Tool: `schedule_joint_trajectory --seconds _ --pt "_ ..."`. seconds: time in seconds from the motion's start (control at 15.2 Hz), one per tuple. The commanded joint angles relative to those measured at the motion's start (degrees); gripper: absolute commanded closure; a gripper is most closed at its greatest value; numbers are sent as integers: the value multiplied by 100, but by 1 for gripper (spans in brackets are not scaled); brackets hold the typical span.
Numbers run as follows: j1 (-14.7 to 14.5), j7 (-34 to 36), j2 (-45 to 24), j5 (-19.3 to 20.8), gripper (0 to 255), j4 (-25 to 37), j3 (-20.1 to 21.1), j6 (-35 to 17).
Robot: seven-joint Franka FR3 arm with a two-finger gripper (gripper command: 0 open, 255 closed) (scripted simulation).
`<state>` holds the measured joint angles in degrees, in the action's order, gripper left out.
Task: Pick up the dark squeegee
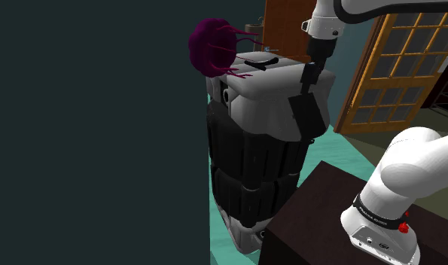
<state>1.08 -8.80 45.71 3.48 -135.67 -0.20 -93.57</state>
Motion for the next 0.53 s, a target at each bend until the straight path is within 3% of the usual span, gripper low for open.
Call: schedule_joint_trajectory --seconds 0.0,0.46 --pt "0 0 0 0 0 0 0 0" --pt "6 -500 -1604 5 0 1341 -397 -276"
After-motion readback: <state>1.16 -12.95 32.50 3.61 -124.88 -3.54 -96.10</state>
